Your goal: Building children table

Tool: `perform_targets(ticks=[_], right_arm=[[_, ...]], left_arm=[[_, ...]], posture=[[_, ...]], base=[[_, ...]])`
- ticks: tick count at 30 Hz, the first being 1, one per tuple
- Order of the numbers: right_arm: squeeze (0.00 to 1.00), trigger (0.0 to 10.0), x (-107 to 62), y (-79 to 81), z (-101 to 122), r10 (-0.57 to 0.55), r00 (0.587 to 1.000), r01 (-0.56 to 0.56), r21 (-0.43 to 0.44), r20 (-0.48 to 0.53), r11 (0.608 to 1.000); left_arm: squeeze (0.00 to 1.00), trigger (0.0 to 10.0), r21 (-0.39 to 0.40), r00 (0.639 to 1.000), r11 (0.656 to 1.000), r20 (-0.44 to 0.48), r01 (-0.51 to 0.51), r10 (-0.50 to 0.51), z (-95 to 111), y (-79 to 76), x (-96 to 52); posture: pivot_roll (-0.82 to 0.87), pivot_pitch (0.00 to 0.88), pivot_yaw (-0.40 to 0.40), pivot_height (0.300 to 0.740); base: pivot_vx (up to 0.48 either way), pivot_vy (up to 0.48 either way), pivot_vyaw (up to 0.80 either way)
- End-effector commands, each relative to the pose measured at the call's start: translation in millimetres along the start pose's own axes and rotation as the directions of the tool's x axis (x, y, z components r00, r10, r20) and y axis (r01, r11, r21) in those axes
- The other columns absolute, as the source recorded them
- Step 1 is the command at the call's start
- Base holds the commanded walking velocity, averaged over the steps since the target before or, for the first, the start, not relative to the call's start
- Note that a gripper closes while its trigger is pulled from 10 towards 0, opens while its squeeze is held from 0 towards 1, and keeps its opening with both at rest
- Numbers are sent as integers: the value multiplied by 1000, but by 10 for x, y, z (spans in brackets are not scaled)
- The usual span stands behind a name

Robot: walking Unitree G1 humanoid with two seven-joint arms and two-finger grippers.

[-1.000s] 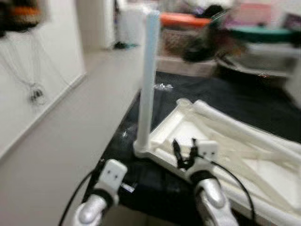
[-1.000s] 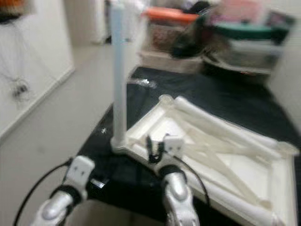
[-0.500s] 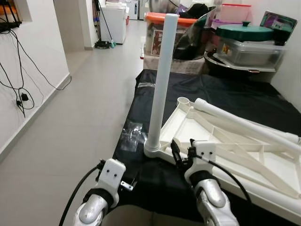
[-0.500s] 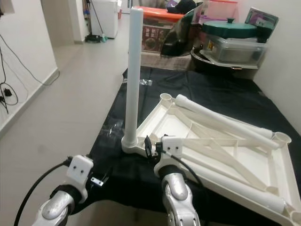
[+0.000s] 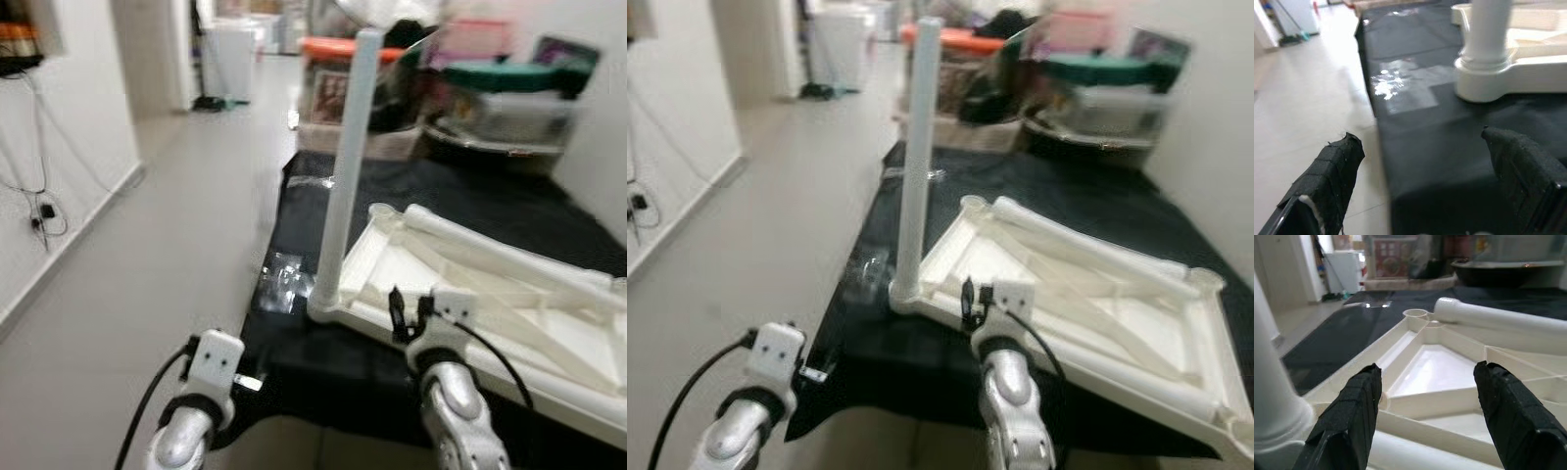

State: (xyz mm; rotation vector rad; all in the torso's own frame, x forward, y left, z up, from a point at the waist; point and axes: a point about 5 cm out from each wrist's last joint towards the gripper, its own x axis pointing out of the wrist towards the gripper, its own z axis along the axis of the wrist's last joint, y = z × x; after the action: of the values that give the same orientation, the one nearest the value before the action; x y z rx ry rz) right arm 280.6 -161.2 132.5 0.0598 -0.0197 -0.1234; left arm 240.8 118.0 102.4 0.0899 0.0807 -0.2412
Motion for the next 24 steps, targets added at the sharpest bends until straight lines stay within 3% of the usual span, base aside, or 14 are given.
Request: perform_targets(ticks=[1,5,13,22,24], right_arm=[[0,10000,-22,41,-71,12,999,-11,23,-34,1000],[0,10000,-20,70,-73,12,999,-11,28,-37,1000],[0,10000,-2,58,-80,-4,999,5,7,-47,1000],[0,10000,-38,172,-172,-10,996,4,-80,-83,997],[0,10000,-23,230,-153,62,996,-68,-94,-64,993]], left_arm=[[0,10000,-14,999,1000,-42,-11,11,-79,38,-22],[0,10000,-4,998,1000,-56,-12,11,-90,42,-26],[0,10000,17,998,1000,-60,-7,8,-88,31,-21],[0,10000,18,999,1000,-50,-19,20,-64,37,-21],[0,10000,25,999,999,-31,-31,32,-34,49,-21]], posture=[[119,0,-60,740],[121,0,-59,740],[121,0,-61,740],[122,0,-64,740],[122,0,-65,740]], base=[[0,0,0],[0,480,0],[0,0,0],[0,0,0],[0,0,0]])
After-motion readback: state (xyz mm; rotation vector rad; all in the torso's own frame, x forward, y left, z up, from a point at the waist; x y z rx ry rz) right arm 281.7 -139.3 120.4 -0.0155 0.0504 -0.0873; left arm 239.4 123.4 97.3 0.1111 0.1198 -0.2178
